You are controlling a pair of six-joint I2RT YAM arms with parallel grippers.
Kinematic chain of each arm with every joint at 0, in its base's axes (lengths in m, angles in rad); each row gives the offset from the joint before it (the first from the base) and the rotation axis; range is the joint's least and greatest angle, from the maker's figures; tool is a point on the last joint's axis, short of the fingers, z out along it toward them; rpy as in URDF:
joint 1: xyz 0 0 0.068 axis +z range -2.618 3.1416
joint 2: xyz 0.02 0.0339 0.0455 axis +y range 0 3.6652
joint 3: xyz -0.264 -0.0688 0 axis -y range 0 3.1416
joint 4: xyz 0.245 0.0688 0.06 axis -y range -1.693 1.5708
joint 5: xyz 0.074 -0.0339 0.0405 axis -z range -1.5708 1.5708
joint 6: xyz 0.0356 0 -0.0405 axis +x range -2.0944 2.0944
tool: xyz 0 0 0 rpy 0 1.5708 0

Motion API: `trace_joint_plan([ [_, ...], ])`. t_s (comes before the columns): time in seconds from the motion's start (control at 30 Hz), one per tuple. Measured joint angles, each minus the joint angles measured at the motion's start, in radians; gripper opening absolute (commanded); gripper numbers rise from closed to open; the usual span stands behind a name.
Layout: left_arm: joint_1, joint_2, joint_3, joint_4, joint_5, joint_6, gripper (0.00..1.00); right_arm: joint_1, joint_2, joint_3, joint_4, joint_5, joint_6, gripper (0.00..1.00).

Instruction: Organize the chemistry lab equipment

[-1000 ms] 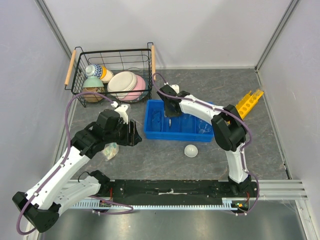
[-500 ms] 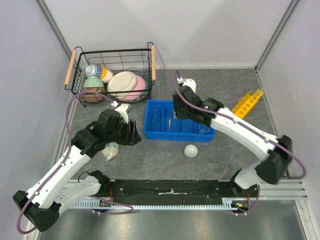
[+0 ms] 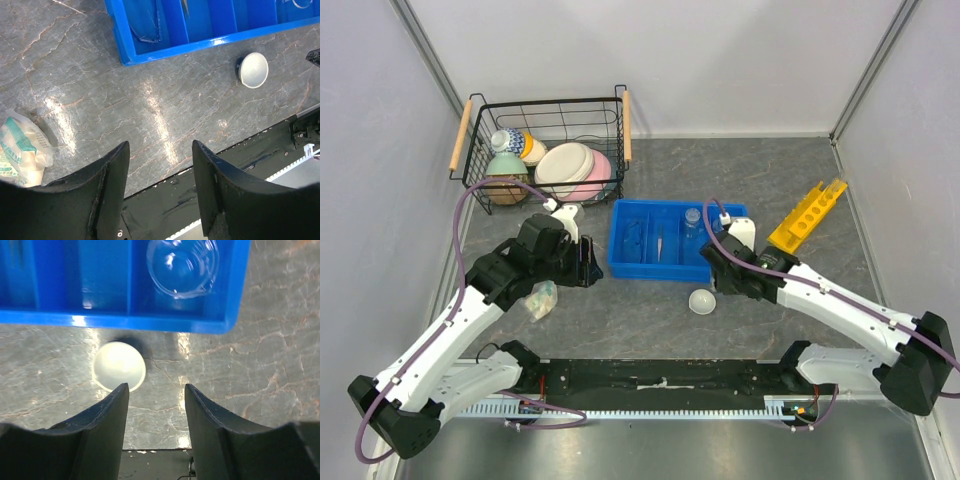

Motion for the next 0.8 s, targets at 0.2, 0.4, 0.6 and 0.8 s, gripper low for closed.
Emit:
trace_joint_plan([
  [0.2,0.000,0.000,0.000,0.000,0.000,0.000,0.60,0.000,-0.031,-0.135,0.042,-0.016,0.075,0.56],
  [0.4,0.000,0.000,0.000,0.000,0.001,0.000,0.60,0.000,-0.021,-0.230,0.145,-0.055,0.126,0.56],
  [0.6,0.000,0.000,0.000,0.000,0.001,0.000,0.60,0.000,0.024,-0.253,0.249,-0.090,0.150,0.55],
  [0.8,0.000,0.002,0.000,0.001,0.001,0.000,0.60,0.000,0.058,-0.304,0.323,-0.124,0.166,0.53],
])
